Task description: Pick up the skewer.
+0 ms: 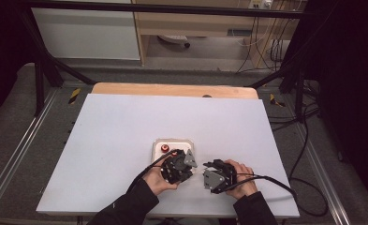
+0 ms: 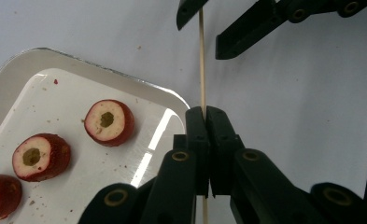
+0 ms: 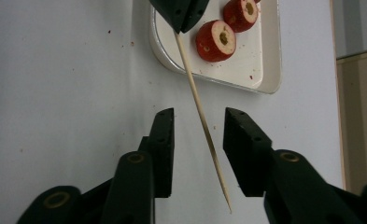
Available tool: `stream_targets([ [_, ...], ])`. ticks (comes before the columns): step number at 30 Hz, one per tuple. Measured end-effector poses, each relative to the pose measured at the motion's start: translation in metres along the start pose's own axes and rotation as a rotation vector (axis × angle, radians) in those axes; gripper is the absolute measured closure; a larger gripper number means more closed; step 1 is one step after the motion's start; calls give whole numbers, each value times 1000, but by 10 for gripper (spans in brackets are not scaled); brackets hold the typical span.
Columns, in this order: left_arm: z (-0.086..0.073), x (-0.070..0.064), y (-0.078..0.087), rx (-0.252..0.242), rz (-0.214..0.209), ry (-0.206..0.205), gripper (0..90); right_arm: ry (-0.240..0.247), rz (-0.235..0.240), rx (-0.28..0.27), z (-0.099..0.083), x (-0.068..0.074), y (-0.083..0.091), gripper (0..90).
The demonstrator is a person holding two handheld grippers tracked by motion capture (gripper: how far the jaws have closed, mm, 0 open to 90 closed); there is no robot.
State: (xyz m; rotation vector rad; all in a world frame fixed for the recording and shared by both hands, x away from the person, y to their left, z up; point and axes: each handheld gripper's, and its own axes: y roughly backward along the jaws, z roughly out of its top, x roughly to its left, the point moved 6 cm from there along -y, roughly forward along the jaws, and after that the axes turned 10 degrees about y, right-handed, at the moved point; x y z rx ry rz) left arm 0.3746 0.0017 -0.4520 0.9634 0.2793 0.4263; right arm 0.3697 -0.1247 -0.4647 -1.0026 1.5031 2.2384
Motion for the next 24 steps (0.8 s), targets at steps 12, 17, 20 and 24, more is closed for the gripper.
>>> stream_targets([
  [12,2,-4,-3,13,-19,-13,884,130,0,7,0,4,-2,829],
  [17,2,-6,-4,18,-22,-20,884,184,0,16,-1,5,-3,868],
  [20,2,-6,-4,17,-22,-19,884,209,1,22,-1,7,-3,881],
  [24,3,-6,-4,16,-28,-14,877,240,4,27,-1,8,-3,888],
])
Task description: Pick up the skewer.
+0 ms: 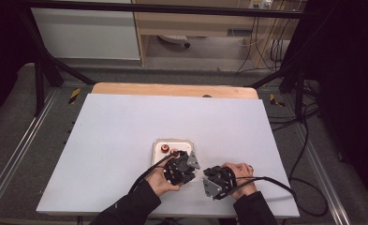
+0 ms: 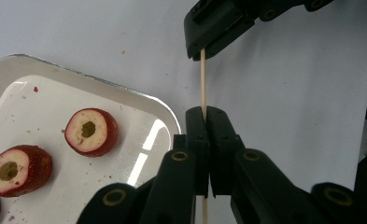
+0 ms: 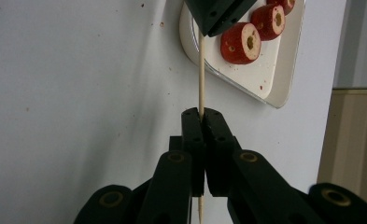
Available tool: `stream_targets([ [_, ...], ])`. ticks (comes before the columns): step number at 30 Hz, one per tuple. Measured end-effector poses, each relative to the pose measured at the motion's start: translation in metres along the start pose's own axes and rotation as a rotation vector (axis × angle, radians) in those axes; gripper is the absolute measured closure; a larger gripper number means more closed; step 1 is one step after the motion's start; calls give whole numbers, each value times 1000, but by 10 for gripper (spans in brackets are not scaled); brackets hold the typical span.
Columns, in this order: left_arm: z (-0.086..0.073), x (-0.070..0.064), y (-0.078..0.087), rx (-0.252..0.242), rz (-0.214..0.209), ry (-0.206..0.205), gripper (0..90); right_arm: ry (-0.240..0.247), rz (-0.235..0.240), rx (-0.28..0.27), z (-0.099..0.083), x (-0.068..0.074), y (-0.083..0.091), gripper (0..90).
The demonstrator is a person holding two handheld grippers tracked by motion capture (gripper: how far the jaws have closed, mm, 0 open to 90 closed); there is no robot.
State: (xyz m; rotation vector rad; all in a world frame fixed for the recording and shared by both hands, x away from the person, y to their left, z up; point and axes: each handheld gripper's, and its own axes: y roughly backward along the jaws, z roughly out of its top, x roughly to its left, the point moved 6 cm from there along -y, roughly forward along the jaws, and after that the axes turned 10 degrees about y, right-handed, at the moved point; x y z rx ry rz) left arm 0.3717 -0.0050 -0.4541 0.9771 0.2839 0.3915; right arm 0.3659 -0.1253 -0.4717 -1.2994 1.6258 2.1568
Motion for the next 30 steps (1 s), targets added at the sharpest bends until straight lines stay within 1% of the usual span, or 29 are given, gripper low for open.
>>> stream_targets([
  [1,0,1,0,7,6,4,868,9,0,3,0,0,0,889],
  [2,0,1,0,7,6,4,835,12,-2,9,-1,0,1,889],
  [3,-1,2,0,20,7,9,835,12,-2,9,-1,0,1,889],
  [4,-3,4,0,42,-4,17,808,19,-4,15,-2,-1,2,888],
  [6,-5,5,0,64,-26,33,805,24,-8,21,-2,-2,2,888],
  [7,-5,5,0,64,-26,33,811,24,-8,21,-2,-2,2,888],
  [9,-6,5,-1,93,-30,42,831,42,-6,23,-1,-2,1,887],
  [11,-6,5,-1,99,-32,40,854,62,-9,28,0,-3,1,887],
  [12,-6,4,-2,106,-34,45,864,72,-7,27,1,-3,0,886],
  [14,-7,4,-4,124,-24,40,874,82,-7,30,3,-3,0,885],
  [15,-7,4,-4,124,-24,40,875,82,-7,30,3,-3,0,885],
  [17,-7,3,-4,127,-21,36,877,96,-4,36,5,-3,0,884],
  [19,-9,2,-5,140,-9,30,880,106,-10,26,6,-4,0,882],
  [20,-9,2,-5,140,-9,30,882,95,-9,26,7,-3,0,880],
  [21,-9,2,-5,139,0,27,884,95,-9,26,7,-3,0,880],
  [23,-10,2,-4,136,2,24,886,60,-8,18,7,-3,1,845],
  [24,-11,2,-3,129,6,30,886,29,-4,16,6,-3,1,797],
  [25,-11,2,-3,129,6,30,886,-14,1,14,5,-4,2,753],
  [26,-12,2,-2,122,6,37,886,-54,-5,12,3,-6,2,724],
  [27,-13,4,0,125,9,35,886,-109,-8,11,2,-7,3,670],
  [28,-16,6,2,109,15,48,886,-167,-15,17,0,-8,4,627],
  [29,-16,6,2,109,15,48,886,-167,-15,17,0,-8,4,627],
  [30,-18,7,4,106,11,58,886,-223,-26,6,-2,-10,6,586],
])
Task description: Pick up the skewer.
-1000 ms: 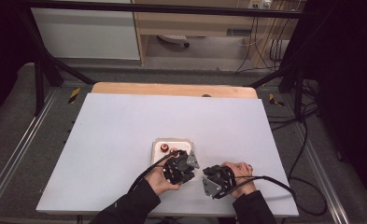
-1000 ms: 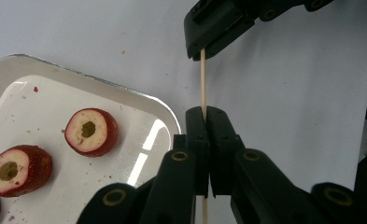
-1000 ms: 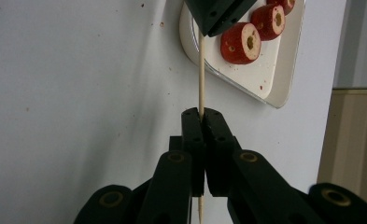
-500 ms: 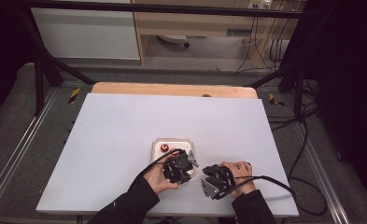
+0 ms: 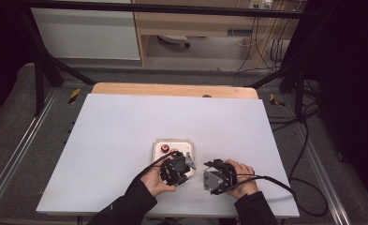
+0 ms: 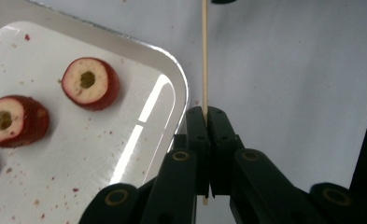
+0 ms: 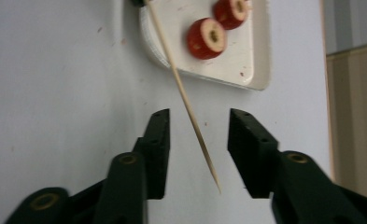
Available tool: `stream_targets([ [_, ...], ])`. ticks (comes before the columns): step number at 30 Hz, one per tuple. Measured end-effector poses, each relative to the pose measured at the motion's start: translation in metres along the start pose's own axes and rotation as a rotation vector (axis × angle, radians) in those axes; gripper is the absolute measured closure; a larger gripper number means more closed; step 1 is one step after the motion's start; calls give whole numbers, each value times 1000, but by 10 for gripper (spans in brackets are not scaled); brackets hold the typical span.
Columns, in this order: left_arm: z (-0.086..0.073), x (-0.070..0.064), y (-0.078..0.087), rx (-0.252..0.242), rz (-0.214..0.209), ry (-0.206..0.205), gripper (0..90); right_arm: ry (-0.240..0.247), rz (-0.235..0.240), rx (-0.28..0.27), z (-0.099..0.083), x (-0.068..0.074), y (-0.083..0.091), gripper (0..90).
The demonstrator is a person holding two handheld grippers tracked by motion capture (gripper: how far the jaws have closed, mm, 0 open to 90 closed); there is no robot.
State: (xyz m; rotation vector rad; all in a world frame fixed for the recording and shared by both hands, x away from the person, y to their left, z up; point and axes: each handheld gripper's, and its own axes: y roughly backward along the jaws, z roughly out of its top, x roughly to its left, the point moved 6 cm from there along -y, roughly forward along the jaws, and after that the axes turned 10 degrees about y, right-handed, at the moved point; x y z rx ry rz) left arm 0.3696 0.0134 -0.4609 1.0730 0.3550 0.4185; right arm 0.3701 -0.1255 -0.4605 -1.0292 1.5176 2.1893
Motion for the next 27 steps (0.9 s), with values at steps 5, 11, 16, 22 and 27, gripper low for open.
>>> stream_targets([
  [5,-13,11,10,-15,36,17,886,-271,-26,-50,-11,-10,6,421],
  [11,-32,23,23,-76,47,70,885,-520,-15,-75,-25,-12,9,342],
  [16,-46,33,34,-150,65,123,885,-709,15,-78,-38,-9,6,279],
  [22,-63,40,41,-230,84,174,885,-811,26,-78,-43,-9,5,225],
  [27,-78,47,45,-299,106,216,885,-903,53,-91,-42,-12,5,174],
])
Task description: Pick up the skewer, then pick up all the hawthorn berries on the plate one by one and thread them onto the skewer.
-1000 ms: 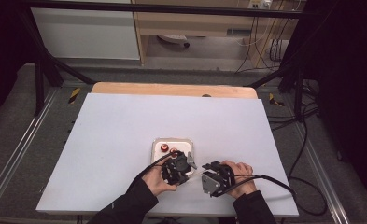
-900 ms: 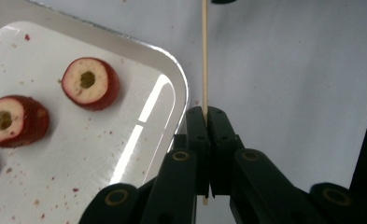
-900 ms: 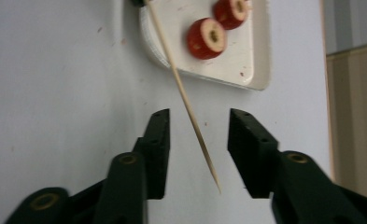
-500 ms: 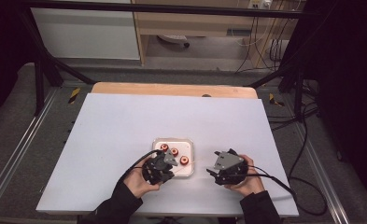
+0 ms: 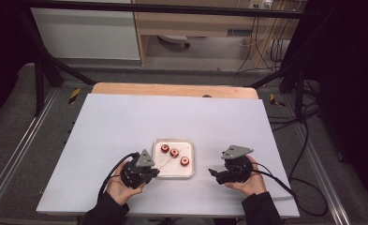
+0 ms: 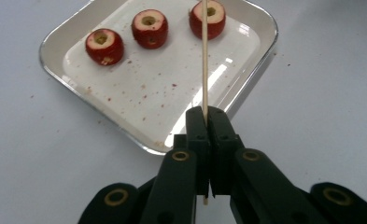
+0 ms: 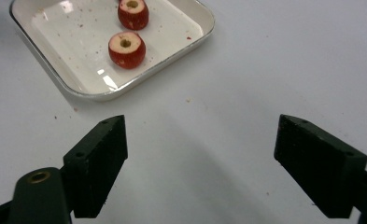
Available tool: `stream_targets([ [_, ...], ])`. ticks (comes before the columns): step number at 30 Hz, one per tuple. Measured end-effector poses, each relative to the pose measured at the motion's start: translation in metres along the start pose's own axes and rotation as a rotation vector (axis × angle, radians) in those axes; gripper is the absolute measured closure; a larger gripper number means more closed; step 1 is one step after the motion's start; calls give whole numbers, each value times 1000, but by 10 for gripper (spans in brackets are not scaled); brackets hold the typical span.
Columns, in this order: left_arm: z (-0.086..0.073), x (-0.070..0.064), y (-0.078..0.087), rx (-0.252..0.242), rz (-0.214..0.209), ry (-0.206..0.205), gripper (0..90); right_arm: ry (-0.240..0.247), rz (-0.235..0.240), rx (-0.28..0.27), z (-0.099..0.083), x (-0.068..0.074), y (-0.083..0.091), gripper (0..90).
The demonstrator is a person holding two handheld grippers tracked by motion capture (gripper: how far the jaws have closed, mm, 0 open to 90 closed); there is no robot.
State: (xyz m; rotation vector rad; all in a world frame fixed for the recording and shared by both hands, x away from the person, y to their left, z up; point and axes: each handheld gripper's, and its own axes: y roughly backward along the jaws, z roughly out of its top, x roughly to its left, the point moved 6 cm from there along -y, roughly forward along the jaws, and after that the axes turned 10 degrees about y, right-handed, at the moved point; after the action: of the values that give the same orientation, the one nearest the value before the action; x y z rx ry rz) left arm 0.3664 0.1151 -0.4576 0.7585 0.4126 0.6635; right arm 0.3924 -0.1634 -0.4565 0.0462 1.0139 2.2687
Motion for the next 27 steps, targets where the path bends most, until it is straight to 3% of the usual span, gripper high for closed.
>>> stream_targets([
  [2,-5,5,2,-21,-2,25,885,-39,13,-20,4,-1,1,145],
  [6,-13,13,7,-68,9,60,885,-73,24,-5,9,-2,0,100],
  [13,-22,23,13,-115,19,83,884,-134,77,5,26,2,-4,44],
  [27,-34,29,18,-148,10,106,884,-127,120,23,51,12,-19,13],
])
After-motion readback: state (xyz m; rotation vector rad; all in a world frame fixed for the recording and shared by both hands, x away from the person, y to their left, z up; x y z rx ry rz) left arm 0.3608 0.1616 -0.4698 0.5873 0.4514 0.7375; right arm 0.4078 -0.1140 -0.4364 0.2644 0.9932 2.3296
